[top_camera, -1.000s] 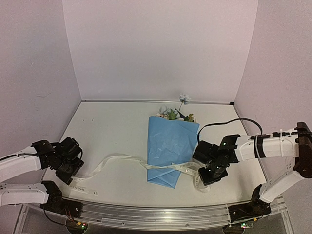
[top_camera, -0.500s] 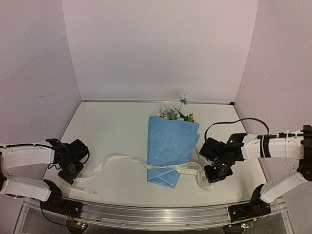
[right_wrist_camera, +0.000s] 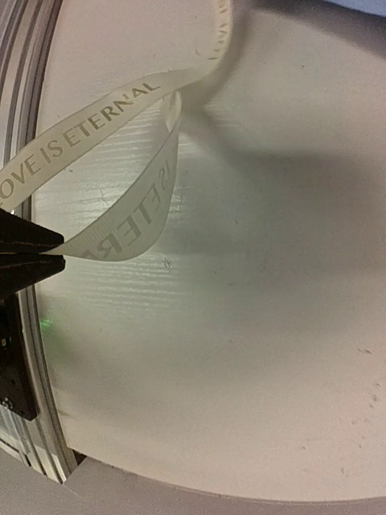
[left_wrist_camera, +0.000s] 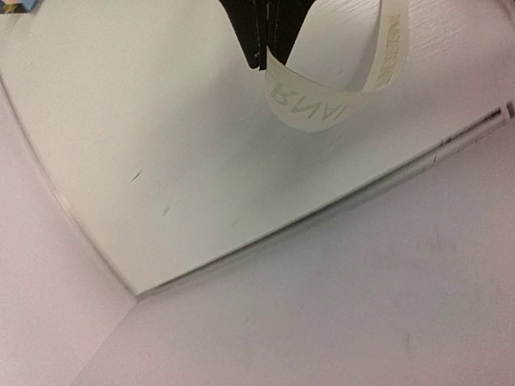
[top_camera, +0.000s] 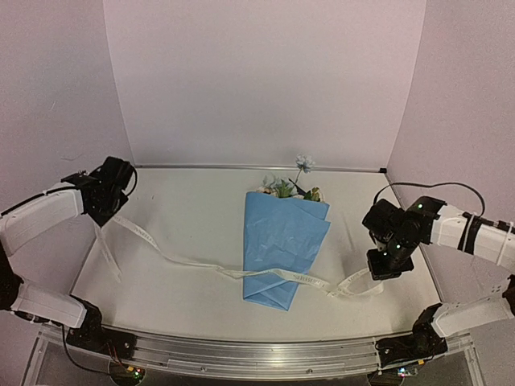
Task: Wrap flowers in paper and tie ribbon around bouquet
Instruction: Straighten the ribbon at the center of the board.
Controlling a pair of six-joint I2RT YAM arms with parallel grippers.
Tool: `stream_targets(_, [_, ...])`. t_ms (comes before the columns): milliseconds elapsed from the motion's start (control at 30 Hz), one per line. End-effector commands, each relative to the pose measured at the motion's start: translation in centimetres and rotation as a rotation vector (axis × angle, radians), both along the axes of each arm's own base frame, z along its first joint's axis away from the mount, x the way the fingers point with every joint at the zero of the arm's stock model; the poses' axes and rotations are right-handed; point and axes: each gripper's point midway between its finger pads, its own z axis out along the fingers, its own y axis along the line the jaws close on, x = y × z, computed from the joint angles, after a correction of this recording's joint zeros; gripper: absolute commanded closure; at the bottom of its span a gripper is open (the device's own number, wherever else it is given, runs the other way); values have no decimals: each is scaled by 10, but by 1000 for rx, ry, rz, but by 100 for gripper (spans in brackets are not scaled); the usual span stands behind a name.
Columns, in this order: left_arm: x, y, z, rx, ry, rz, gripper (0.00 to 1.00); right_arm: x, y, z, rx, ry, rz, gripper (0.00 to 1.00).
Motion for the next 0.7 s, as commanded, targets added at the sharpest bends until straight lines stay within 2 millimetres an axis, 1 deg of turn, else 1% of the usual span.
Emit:
stream_targets(0, [29, 15, 104, 303, -103, -103, 100, 10, -34, 48, -117, -75, 22, 100])
stream_targets(33, [33, 13, 114, 326, -111, -129, 100, 10, -43, 53, -140, -84, 18, 100])
stream_targets(100, [35, 10, 120, 334, -114, -167, 100, 11, -63, 67, -198, -104, -14, 100])
stream_targets(167, [35, 4, 110, 317, -87, -212, 100, 10, -83, 76, -232, -111, -63, 100])
stream_targets(233, [26, 7, 86, 299, -31, -197, 100, 6, -99, 79, -255, -103, -124, 100])
stream_targets(300, [13, 11, 58, 262, 18, -165, 100, 2, -111, 78, -262, -81, -186, 100])
stream_targets(400, [-7, 12, 18, 196, 70, -137, 100, -3, -123, 71, -268, -36, -261, 100])
stream_targets(533, [-29, 0, -34, 18, 131, -117, 100, -7, -137, 61, -316, 17, -308, 100])
stream_targets(600, [-42, -4, -57, -49, 154, -109, 100, -11, -146, 57, -329, 40, -355, 100])
stream_targets(667, [-51, -12, -78, -128, 157, -117, 100, -15, -150, 53, -300, 64, -416, 100])
